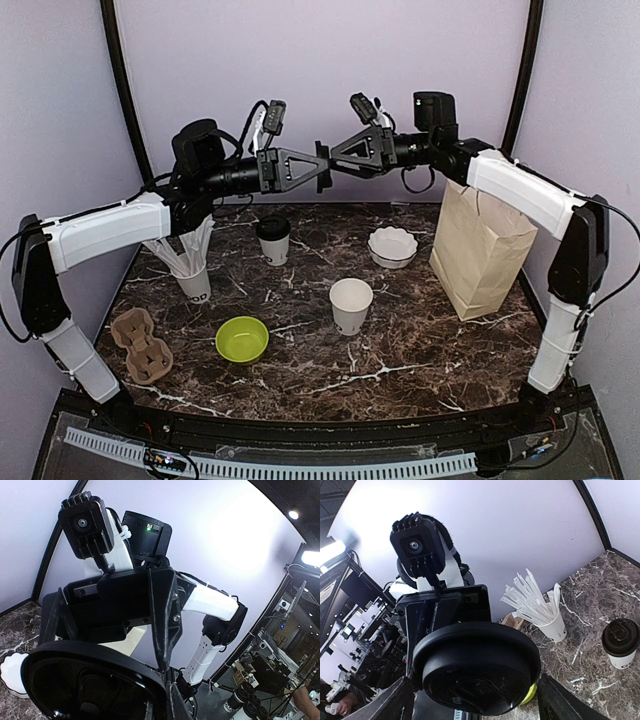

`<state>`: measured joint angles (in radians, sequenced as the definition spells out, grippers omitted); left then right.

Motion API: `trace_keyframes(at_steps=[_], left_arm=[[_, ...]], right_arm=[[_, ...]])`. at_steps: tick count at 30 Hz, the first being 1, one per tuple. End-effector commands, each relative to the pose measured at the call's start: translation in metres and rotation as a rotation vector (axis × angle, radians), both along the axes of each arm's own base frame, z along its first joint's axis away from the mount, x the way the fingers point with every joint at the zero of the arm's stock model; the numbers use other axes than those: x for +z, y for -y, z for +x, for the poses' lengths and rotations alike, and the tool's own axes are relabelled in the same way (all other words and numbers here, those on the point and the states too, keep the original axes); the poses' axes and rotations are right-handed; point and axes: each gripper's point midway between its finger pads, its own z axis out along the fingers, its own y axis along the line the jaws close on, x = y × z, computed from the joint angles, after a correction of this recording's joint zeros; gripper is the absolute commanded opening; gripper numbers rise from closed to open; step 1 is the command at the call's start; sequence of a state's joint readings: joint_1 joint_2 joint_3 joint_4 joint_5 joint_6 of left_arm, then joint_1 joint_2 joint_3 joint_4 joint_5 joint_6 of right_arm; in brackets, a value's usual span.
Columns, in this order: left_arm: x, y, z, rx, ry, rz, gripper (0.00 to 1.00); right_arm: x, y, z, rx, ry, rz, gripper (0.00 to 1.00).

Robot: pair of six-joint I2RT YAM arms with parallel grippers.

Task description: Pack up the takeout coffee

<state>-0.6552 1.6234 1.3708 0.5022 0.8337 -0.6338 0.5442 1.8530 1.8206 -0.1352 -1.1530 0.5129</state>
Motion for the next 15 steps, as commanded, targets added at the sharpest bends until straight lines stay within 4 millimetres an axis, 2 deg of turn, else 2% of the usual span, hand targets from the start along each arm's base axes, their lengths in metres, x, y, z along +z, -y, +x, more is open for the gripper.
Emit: trace_keyframes(at_steps=[1,15], left_arm=[[0.015,-0.004,-0.008,-0.027,0.046,-0.040,0.05],[0.005,-0.001,-0.004,-0.025,0.020,-0.019,0.05]], right_arm=[[0.008,-0.001,-0.004,0.049,-0.017,0.052,0.87],[-0.001,-0.009,-0.014,0.088,-0.070,0.046,0.83]])
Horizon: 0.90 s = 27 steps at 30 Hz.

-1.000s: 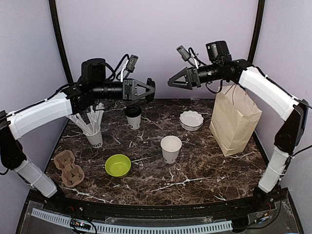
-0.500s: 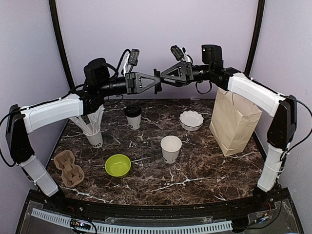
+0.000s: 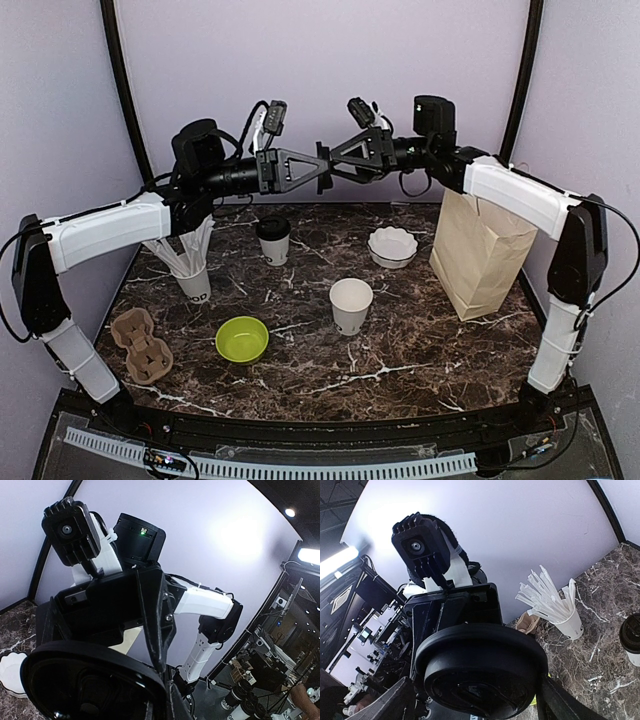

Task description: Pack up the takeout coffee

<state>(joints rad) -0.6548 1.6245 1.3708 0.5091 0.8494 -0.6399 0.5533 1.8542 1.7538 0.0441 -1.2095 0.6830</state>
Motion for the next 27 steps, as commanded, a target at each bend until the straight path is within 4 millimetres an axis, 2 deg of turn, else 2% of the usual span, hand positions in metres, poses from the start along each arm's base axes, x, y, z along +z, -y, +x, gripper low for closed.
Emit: trace_keyframes(at_steps=[1,5,15,19,23,25,26,27], left_arm=[[0.004,-0.001,-0.002,-0.010,0.019,-0.016,0.05],[0.002,-0.001,-0.001,-0.010,0.013,-0.013,0.05],[-0.006,0.002,0.003,-0.009,-0.015,-0.001,0.06],[-0.008,0.002,0.004,-0.005,-0.015,0.004,0.06],[-0.011,0.001,0.006,0.016,-0.018,0.026,0.12],[-0.015,0.000,0.008,0.041,-0.025,0.056,0.19],[-0.025,-0.002,0.012,0.067,-0.031,0.098,0.27],[-0.022,-0.004,0.011,0.083,-0.018,0.113,0.32]], right_arm=[[-0.002,-0.006,-0.006,0.032,0.002,0.012,0.81],[-0.006,-0.008,-0.006,0.037,-0.015,0.009,0.76],[-0.010,-0.015,-0.012,0.062,-0.027,0.002,0.82],[-0.012,-0.015,-0.011,0.060,-0.031,-0.001,0.75],[-0.017,-0.015,-0.009,0.054,-0.033,-0.009,0.70],[-0.020,-0.013,-0.006,0.044,-0.037,-0.016,0.68],[-0.022,-0.011,-0.003,0.036,-0.034,-0.018,0.68],[-0.023,-0.009,0.000,0.027,-0.029,-0.020,0.67]])
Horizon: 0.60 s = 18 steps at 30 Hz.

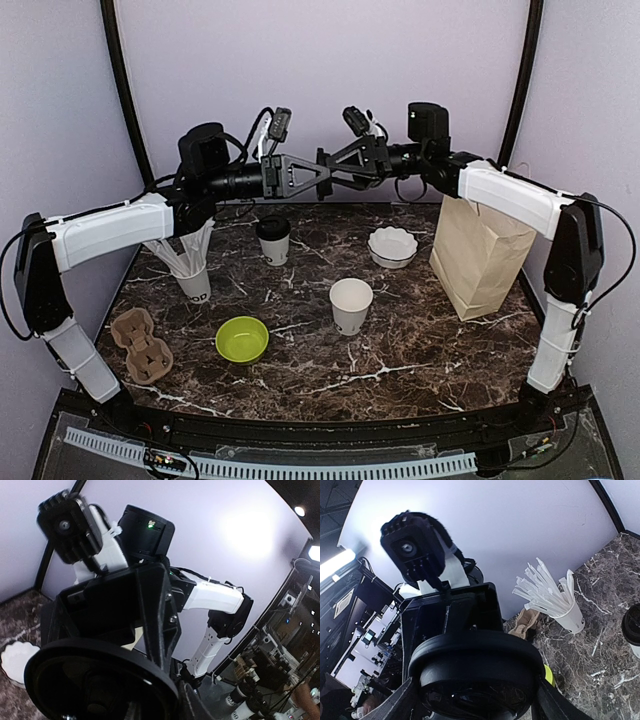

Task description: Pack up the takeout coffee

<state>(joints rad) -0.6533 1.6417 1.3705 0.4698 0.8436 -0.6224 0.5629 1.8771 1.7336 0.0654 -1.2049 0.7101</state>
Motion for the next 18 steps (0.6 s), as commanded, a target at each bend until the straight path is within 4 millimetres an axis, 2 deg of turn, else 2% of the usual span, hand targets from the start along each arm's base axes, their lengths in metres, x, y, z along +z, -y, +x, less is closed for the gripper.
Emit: trace_keyframes(at_steps=[1,4,8,12,16,18], left_arm=[[-0.014,-0.012,0.006,0.107,0.017,0.128,0.40],[-0.025,-0.026,0.004,0.169,0.054,0.227,0.58],[-0.047,-0.053,-0.002,0.257,0.095,0.377,0.75],[-0.067,-0.079,0.003,0.377,0.136,0.508,0.84],[-0.082,-0.112,0.024,0.579,0.159,0.621,0.90],[-0.087,-0.121,0.032,0.630,0.161,0.653,0.90]], right_arm=[[-0.012,0.001,0.002,0.010,0.016,-0.013,0.67],[-0.025,0.009,0.012,-0.031,0.035,-0.061,0.66],[-0.051,0.023,0.027,-0.116,0.137,-0.190,0.66],[-0.083,0.041,0.029,-0.134,0.300,-0.389,0.66],[-0.109,0.060,0.026,-0.107,0.401,-0.550,0.65],[-0.118,0.068,0.021,-0.073,0.431,-0.610,0.65]])
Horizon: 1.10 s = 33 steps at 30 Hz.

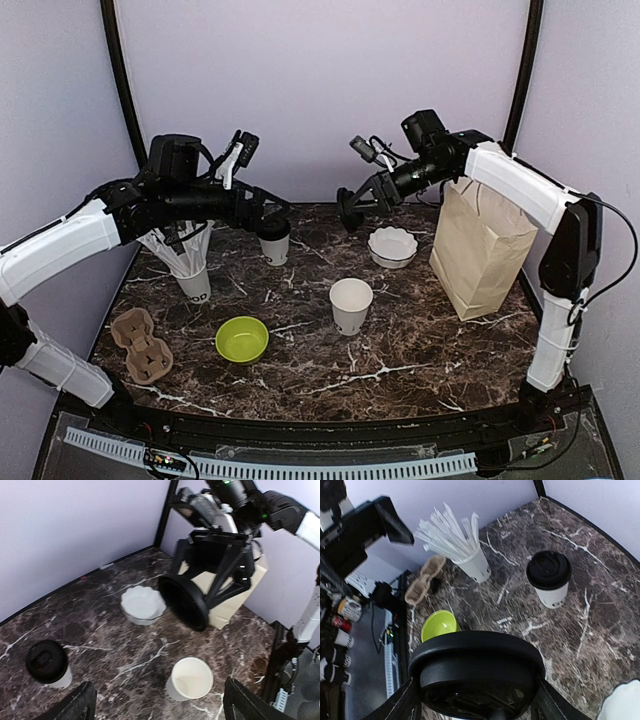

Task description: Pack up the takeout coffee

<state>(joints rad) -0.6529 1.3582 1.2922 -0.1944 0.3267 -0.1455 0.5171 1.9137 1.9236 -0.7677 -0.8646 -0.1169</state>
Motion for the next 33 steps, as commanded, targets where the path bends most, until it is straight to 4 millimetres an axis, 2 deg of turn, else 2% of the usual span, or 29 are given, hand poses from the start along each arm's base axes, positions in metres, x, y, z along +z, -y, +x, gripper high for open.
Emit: trace_keyframes(at_steps=[1,7,12,21,28,33], left_arm=[[-0.033,-0.039,0.025,0.198,0.022,0.178,0.91],[-0.037,-0.038,0.034,0.195,0.010,0.187,0.91],[-0.043,-0.033,0.036,0.184,-0.015,0.185,0.91],[-0.049,-0.032,0.035,0.179,-0.039,0.172,0.90],[-0.049,-0.031,0.034,0.176,-0.042,0.165,0.90],[-0.051,-0.028,0.034,0.165,-0.054,0.157,0.90]], right_arm=[[-0.044,0.030,-0.014,0.088,0.096,-0.264,0.65],[-0.071,0.039,-0.040,0.228,0.134,-0.423,0.65],[-0.095,0.030,-0.056,0.296,0.150,-0.514,0.65],[-0.120,0.015,-0.074,0.394,0.161,-0.607,0.65],[-0.126,0.015,-0.076,0.404,0.179,-0.656,0.65],[-0.122,0.013,-0.079,0.408,0.195,-0.662,0.65]])
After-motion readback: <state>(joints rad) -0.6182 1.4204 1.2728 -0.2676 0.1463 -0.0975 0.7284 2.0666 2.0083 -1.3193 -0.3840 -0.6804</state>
